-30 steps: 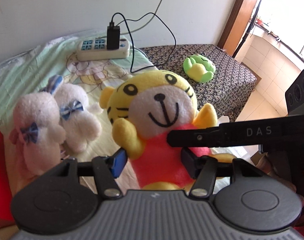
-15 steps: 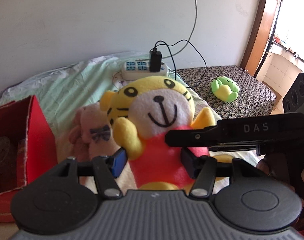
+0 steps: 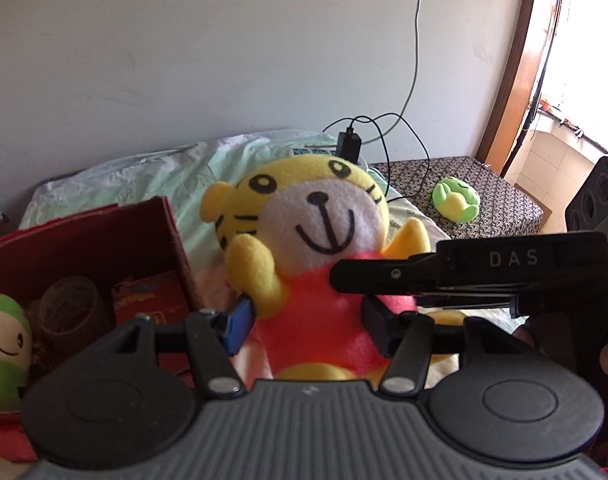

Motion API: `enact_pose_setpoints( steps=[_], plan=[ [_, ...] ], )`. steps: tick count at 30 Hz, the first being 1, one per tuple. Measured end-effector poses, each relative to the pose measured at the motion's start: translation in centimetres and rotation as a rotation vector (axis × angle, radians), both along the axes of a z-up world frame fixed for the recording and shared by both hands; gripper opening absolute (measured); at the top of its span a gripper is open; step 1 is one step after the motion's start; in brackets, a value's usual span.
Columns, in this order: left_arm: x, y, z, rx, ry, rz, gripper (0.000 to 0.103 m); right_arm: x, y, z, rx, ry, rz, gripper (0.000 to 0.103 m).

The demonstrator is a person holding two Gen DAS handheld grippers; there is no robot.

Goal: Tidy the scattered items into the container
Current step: 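Carry the tiger plush with the right gripper over the red box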

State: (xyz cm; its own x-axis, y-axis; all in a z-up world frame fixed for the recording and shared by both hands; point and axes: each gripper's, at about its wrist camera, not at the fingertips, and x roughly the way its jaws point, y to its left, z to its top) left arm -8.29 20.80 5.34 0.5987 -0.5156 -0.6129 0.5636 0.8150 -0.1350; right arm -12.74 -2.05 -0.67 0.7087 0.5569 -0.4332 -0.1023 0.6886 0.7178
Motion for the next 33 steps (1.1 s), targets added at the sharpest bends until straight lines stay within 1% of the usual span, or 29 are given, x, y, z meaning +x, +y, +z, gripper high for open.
enact_pose_setpoints(
  steps=[4, 6, 9, 10, 12, 16, 19, 21, 24, 26, 28, 30, 33],
  plan=[
    [0.2, 3.0, 0.0, -0.021, -0.006, 0.003, 0.060, 0.2, 3.0, 0.5, -0.014, -0.030, 0.000, 0.047],
    [0.5, 4.5, -0.1, -0.051, 0.011, 0.002, 0.060, 0.3, 4.6, 0.9, -0.040, -0.056, -0.003, 0.047],
    [1.7, 6.5, -0.3, -0.124, 0.078, -0.004, 0.060, 0.3, 6.9, 2.3, -0.146, -0.114, -0.018, 0.048],
    [2.0, 6.9, -0.2, -0.142, 0.084, -0.004, 0.060, 0.4, 7.5, 2.7, -0.180, -0.132, -0.020, 0.048],
    [2.4, 7.6, 0.2, -0.156, 0.063, -0.001, 0.060, 0.7, 8.3, 3.4, -0.210, -0.158, -0.032, 0.047],
    [3.0, 8.4, 2.0, -0.168, -0.010, 0.024, 0.060, 2.0, 8.5, 4.6, -0.158, -0.169, -0.040, 0.045],
    [3.8, 9.3, 1.9, -0.173, -0.011, 0.047, 0.062, 3.4, 9.4, 5.3, -0.168, -0.164, -0.020, 0.045],
    [4.6, 10.6, 0.9, -0.171, 0.022, 0.070, 0.063, 4.1, 10.7, 5.1, -0.201, -0.164, -0.011, 0.045],
    [6.0, 12.7, -1.5, -0.196, 0.115, 0.107, 0.064, 4.9, 12.7, 4.3, -0.266, -0.133, -0.028, 0.044],
    [6.6, 13.7, -2.5, -0.194, 0.146, 0.150, 0.060, 5.3, 13.7, 3.9, -0.322, -0.132, -0.042, 0.039],
    [7.0, 14.7, -3.4, -0.183, 0.173, 0.174, 0.060, 5.9, 14.3, 3.8, -0.360, -0.131, -0.040, 0.027],
    [7.3, 15.5, -3.8, -0.216, 0.201, 0.181, 0.060, 6.6, 15.0, 3.3, -0.372, -0.104, -0.010, 0.025],
    [7.2, 15.7, -4.5, -0.198, 0.219, 0.184, 0.060, 7.1, 15.7, 2.3, -0.393, -0.072, -0.006, 0.022]
  ],
)
